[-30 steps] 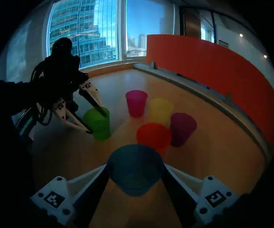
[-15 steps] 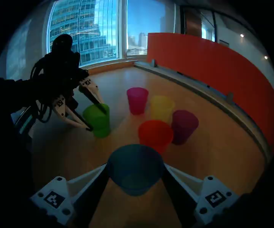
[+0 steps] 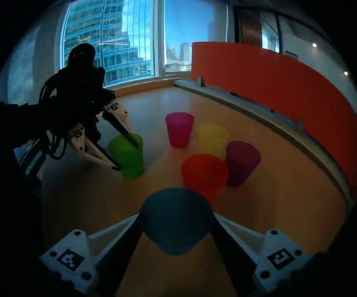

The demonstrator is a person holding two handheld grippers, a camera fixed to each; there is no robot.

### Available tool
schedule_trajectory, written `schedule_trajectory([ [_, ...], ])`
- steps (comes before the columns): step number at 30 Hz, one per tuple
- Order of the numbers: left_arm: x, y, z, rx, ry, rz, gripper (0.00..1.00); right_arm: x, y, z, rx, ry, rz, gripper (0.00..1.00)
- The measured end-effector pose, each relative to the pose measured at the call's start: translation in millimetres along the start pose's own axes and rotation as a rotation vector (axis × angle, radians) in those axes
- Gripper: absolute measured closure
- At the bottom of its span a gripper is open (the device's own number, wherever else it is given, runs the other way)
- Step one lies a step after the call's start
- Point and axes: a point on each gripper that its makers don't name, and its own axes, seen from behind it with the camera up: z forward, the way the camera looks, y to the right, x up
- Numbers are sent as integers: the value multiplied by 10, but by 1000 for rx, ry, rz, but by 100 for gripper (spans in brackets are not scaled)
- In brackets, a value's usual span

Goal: Pour water

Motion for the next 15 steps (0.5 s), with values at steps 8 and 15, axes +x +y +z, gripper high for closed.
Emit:
schedule_trajectory([
  [8, -64, 1, -14, 0, -24, 9, 15, -56, -1, 35, 1, -1, 12, 7],
  [15, -159, -5, -46, 4, -48, 10, 15, -86, 0, 74, 1, -2, 10, 7],
])
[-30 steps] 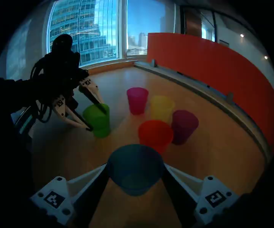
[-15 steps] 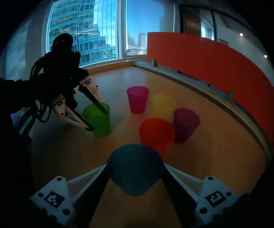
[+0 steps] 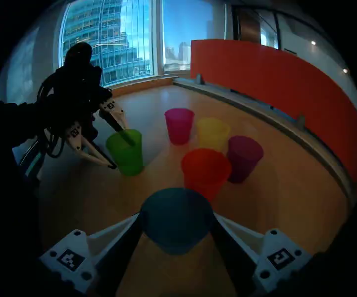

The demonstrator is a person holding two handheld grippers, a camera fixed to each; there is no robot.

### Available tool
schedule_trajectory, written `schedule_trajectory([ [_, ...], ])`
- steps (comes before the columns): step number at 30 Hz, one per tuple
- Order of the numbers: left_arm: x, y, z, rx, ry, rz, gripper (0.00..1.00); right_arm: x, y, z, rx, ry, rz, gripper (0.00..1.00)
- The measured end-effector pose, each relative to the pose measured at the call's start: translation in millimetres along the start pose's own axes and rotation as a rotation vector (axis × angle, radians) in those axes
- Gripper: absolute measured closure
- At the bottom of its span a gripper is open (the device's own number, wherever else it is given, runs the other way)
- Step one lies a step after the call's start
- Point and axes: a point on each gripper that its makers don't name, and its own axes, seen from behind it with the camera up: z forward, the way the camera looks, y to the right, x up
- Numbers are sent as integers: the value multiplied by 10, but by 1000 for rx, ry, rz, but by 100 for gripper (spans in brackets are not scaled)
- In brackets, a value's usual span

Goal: Pour water

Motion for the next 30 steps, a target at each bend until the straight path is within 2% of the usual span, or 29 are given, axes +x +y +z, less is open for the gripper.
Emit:
schedule_trajectory([
  [12, -156, -9, -105, 21, -10, -19, 15, -47, 28, 70, -9, 6, 11, 7],
  [27, -173, -2, -282, 40, 15, -56, 15, -155, 21, 41, -25, -6, -2, 7],
  [30, -187, -3, -306, 45, 14, -63, 15, -176, 43, 42, -35, -14, -2, 0],
])
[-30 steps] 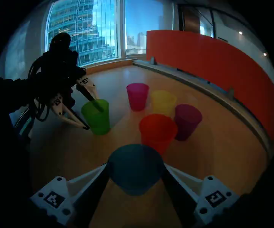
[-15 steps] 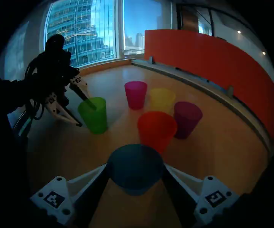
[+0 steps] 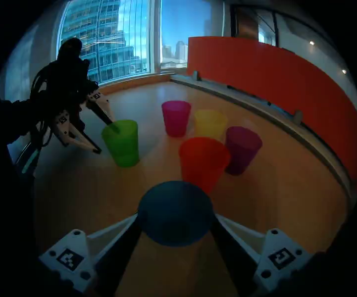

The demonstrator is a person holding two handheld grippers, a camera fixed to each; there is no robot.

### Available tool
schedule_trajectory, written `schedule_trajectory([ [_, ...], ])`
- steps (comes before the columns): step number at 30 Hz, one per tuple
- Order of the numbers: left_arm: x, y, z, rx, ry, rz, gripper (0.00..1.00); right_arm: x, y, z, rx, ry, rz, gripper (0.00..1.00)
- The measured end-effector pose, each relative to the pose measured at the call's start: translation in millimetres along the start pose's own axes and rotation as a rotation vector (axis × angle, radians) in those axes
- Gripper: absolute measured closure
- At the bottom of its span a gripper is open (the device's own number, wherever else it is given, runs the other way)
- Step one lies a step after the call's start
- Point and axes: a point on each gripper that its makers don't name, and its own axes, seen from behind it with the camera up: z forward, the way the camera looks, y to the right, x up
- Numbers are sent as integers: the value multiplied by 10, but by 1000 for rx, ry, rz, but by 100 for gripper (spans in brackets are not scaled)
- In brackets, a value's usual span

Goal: Pour water

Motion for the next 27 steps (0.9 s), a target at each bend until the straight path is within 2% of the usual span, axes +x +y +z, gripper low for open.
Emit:
schedule_trajectory([
  [8, -27, -13, -94, 15, 11, -13, 15, -18, -3, -56, -18, 1, -5, 0],
  [15, -40, -40, -220, 47, 30, -23, 15, -76, -5, -187, -45, 7, 2, 0],
  [18, -20, -73, -283, 71, 49, -36, 15, -100, 8, -264, -63, 13, 15, 0],
  [27, 54, -270, -488, 194, 130, -98, 15, -105, 51, -485, -108, 62, 79, 0],
])
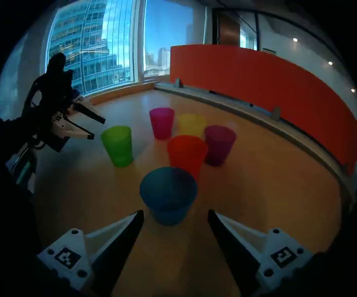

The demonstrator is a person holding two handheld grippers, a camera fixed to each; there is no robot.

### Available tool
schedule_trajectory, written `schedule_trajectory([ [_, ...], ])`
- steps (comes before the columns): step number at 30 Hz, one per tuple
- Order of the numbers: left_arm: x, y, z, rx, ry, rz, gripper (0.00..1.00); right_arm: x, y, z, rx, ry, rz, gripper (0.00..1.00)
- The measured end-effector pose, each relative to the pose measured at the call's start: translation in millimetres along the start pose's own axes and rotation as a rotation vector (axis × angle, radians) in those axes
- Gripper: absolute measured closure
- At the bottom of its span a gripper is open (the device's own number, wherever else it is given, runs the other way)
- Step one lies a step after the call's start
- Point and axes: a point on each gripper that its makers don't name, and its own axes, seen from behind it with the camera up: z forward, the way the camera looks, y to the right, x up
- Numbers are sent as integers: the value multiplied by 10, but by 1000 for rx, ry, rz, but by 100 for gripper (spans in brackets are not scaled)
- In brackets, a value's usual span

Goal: Pour water

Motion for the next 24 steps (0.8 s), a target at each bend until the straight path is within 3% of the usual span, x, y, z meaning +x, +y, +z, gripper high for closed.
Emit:
schedule_trajectory([
  [11, 138, -241, -145, 141, 98, -61, 15, 130, 149, -251, -93, 76, 53, 0],
  [24, 255, -531, -344, 300, 222, -149, 15, 248, 407, -507, -264, 182, 115, 0],
])
